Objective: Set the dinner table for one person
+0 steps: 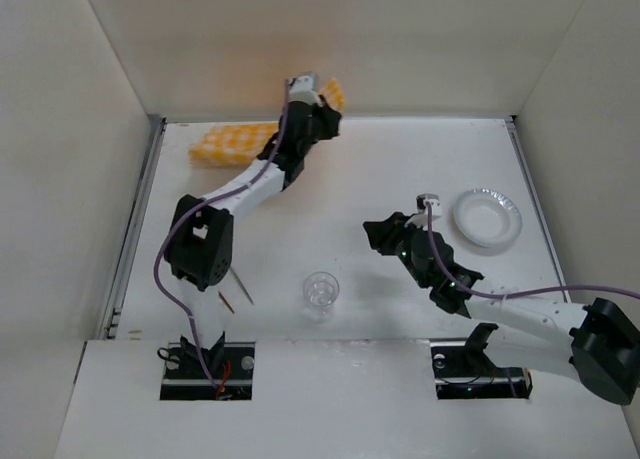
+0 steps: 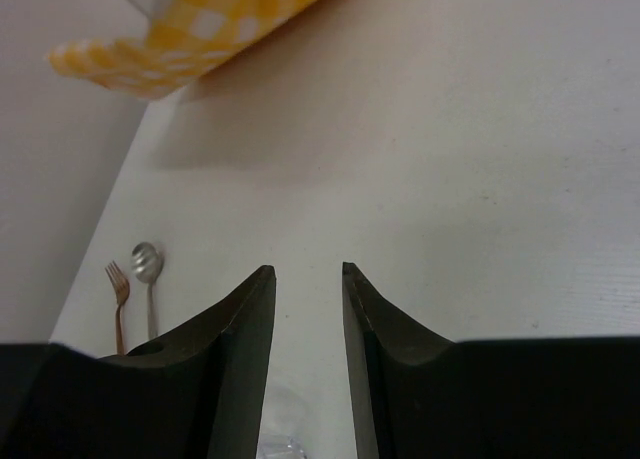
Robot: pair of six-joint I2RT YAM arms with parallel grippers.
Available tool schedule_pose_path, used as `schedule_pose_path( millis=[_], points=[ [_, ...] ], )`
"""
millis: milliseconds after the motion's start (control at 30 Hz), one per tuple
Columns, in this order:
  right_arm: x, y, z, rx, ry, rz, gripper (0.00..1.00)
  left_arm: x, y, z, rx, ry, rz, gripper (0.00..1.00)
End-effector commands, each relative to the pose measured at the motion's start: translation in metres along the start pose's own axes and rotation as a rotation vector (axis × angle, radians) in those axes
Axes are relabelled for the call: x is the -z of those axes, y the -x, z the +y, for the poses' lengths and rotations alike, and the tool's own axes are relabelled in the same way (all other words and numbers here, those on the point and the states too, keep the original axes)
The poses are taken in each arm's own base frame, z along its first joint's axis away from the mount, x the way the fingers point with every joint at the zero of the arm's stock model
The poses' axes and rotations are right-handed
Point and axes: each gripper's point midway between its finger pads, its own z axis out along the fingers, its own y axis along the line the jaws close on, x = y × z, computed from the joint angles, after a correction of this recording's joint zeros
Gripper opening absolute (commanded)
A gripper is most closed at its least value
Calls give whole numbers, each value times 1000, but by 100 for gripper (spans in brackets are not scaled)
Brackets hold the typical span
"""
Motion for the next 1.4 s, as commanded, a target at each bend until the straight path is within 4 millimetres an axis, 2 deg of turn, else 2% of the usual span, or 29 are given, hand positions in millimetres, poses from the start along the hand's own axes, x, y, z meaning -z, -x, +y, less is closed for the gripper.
schedule_pose_path(
  millis=[0,33,100,133,233,333,400,500,600,700,767,800,900,967,1067,1133,1200,1267,1367],
  points=[
    [12,38,1,-104,-23,-175,39,-16,-15,-65,-95,-197,-13,9],
    [17,44,-1,-116,-31,-203,39,-22,-34,-77,-103,-220,14,17],
    [26,54,-6,-131,-40,-247,40,-25,-51,-84,-98,-222,31,32],
    [30,56,-9,-141,-43,-262,42,-25,-58,-86,-96,-222,42,35],
    [31,59,-20,-149,-59,-276,46,-10,-67,-80,-84,-211,66,37],
    [21,58,-37,-135,-111,-267,55,18,-59,-63,-51,-173,50,37],
    [12,59,-50,-138,-153,-260,63,40,-52,-40,1,-102,23,37],
    [-4,59,-68,-175,-211,-224,71,75,-50,8,79,67,-7,38],
    [-20,58,-90,-228,-272,-176,71,110,-68,50,129,236,7,41],
    [-28,54,-108,-275,-309,-161,71,144,-96,84,155,374,69,46],
    [-27,51,-112,-277,-320,-156,67,164,-119,104,173,452,137,49],
    [-25,51,-113,-272,-325,-159,62,173,-129,113,194,483,166,49],
    [-17,53,-115,-253,-336,-166,38,194,-158,130,221,543,231,50],
    [-10,51,-116,-246,-345,-154,27,203,-174,141,235,575,258,50],
    [-1,50,-120,-241,-363,-155,26,212,-193,151,251,612,289,49],
    [4,53,-119,-242,-359,-169,30,210,-202,154,257,613,300,46],
    [7,53,-117,-240,-353,-173,35,206,-206,153,263,600,302,39],
    [12,53,-120,-241,-362,-179,40,202,-207,154,271,597,295,28],
    [20,52,-125,-236,-379,-183,49,204,-200,173,284,639,264,11]
  ],
)
